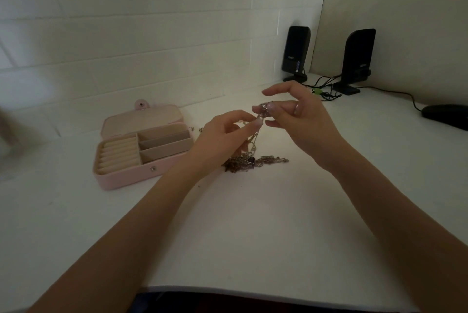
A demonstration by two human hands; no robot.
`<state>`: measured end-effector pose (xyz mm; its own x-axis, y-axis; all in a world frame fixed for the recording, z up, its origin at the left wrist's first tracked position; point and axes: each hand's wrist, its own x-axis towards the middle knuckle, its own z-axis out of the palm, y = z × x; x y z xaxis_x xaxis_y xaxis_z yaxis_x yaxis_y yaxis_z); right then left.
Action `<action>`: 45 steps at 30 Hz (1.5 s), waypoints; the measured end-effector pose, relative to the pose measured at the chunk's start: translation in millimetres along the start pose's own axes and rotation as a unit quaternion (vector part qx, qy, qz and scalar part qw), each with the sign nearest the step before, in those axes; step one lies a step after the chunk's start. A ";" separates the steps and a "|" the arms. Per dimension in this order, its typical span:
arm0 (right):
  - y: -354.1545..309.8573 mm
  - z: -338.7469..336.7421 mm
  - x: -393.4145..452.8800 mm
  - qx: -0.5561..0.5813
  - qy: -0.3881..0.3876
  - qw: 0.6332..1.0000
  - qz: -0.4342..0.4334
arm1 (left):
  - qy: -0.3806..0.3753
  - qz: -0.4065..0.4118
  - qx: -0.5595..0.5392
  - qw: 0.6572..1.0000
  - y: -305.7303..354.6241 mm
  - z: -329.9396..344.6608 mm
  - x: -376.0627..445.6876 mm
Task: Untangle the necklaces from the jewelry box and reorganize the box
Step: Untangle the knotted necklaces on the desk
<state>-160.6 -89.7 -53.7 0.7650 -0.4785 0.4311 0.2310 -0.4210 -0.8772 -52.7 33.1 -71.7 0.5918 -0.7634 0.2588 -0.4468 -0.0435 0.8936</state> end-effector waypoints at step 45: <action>-12.0 -1.1 -1.6 0.134 0.085 0.987 0.031 | -0.013 -0.044 -0.120 0.992 4.9 -2.6 1.0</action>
<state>-165.3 -84.7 -43.6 0.6756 -0.6297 0.3836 0.3548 -0.1784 -0.9178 -52.5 33.8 -66.1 0.6032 -0.7796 0.1685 -0.2199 0.0405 0.9747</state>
